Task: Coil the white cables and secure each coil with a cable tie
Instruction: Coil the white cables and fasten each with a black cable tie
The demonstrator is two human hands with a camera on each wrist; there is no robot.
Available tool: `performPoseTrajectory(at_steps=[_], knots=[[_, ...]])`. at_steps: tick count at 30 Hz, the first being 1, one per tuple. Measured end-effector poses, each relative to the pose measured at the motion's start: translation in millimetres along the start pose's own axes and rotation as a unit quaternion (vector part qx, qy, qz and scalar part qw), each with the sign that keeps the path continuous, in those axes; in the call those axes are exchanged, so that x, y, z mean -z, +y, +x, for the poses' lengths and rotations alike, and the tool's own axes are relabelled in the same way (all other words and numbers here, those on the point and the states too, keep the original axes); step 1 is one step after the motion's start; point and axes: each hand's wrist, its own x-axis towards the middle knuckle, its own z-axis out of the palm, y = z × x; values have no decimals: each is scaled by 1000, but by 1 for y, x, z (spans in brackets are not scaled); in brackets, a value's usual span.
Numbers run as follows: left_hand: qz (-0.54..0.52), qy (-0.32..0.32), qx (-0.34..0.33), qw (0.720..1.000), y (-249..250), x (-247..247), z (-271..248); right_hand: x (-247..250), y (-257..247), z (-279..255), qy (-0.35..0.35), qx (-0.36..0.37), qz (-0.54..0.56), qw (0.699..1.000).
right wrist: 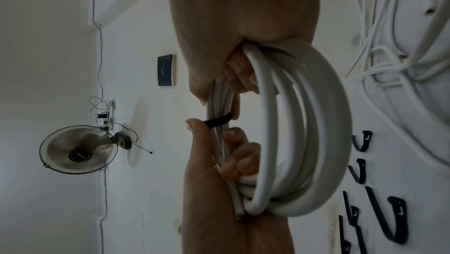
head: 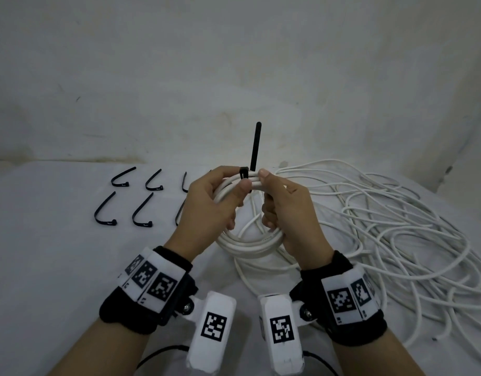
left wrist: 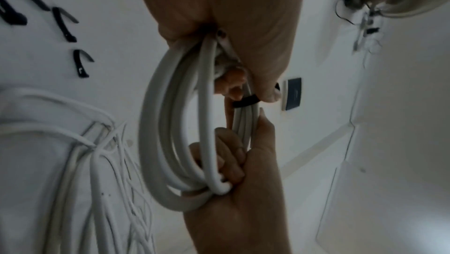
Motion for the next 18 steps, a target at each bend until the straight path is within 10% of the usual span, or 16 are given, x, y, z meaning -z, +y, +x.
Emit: performPoseTrajectory(at_steps=[11,18], knots=[[-72,-54,37,995,6,14,2,11,-8,2,-54,4,59,997],[-60,-127,44,989,14,16,-3,21,-12,5,23,126,76,989]])
